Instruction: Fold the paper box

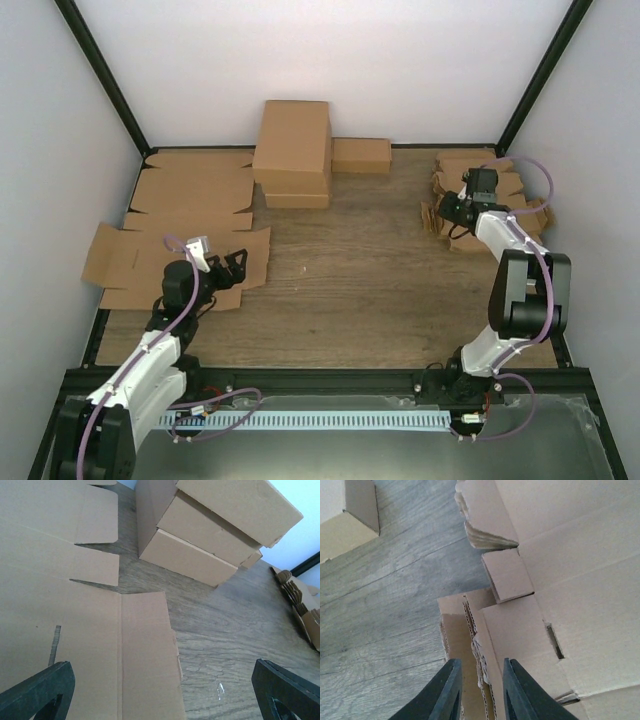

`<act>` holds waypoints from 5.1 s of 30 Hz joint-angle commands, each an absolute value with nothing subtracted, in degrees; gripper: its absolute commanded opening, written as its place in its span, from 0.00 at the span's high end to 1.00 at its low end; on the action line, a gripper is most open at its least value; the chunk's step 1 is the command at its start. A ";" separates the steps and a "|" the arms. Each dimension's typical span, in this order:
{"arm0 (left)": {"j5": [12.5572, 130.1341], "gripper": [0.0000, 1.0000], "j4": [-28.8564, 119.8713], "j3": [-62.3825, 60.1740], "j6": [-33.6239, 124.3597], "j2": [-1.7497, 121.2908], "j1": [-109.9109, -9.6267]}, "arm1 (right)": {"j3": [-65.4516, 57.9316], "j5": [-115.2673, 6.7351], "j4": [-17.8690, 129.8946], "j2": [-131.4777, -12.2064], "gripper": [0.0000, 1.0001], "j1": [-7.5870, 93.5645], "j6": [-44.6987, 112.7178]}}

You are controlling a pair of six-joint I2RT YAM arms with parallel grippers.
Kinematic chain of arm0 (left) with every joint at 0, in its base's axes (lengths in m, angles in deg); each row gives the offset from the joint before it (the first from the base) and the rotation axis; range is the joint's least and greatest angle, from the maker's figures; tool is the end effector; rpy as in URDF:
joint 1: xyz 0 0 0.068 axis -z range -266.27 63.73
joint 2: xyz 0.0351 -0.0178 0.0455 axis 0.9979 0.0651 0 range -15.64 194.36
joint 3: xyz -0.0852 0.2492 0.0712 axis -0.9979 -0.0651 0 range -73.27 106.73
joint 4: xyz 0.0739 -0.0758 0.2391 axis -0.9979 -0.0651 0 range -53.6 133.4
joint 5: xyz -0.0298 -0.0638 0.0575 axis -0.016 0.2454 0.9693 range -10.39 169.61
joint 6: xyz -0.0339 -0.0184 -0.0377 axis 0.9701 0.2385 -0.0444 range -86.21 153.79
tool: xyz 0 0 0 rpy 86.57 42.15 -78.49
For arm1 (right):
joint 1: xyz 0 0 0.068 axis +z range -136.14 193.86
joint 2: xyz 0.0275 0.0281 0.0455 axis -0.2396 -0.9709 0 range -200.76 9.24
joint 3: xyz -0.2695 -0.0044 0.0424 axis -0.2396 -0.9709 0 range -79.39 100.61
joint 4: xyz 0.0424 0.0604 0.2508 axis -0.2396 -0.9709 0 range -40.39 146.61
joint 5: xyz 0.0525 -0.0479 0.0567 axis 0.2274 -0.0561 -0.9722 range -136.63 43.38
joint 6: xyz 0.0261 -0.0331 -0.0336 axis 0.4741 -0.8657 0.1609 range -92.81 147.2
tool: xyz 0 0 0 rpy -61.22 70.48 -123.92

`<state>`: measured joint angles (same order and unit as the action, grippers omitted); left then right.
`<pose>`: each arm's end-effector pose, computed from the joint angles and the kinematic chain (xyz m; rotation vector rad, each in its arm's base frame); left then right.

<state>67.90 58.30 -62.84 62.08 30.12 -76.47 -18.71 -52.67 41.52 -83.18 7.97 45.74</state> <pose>0.1688 -0.0365 0.1720 -0.1779 1.9649 -0.6369 0.3445 -0.0319 0.2197 0.4578 2.3503 0.2301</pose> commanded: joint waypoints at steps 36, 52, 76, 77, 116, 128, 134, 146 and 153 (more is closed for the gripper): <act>65.63 0.00 61.95 -63.23 61.74 32.28 -76.17 | -11.87 -55.86 37.30 -89.03 0.99 8.19 40.51; 65.61 0.00 62.21 -63.13 61.82 32.59 -76.16 | -3.75 -41.74 27.59 -73.20 0.99 8.15 39.97; 58.54 0.00 53.66 -58.17 64.09 29.51 -75.75 | 5.43 -40.27 5.34 -63.97 0.99 43.92 47.23; 57.85 0.00 52.50 -57.63 64.63 29.15 -75.62 | 4.60 -40.80 5.37 -63.92 0.99 46.36 48.28; 68.98 0.18 45.40 -52.13 87.75 43.24 -47.91 | -45.46 -46.80 35.17 -50.44 0.14 43.22 61.30; 73.84 0.36 54.54 -49.45 94.68 58.32 -45.40 | -49.43 -48.30 38.75 -47.89 0.13 43.20 61.35; 75.04 0.41 58.89 -48.34 97.29 63.55 -45.27 | -50.08 -48.87 38.94 -45.79 0.14 43.22 59.98; 76.90 0.61 62.83 -46.53 100.84 69.76 -45.26 | -51.19 -50.01 38.78 -43.61 0.13 43.22 61.58; 77.03 0.96 63.18 -47.25 102.00 68.96 -45.09 | -49.76 -48.48 35.27 -42.97 0.13 43.22 65.15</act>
<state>75.95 61.38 -47.12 101.27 70.14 -45.41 -51.52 -50.02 38.04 -44.02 43.55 61.61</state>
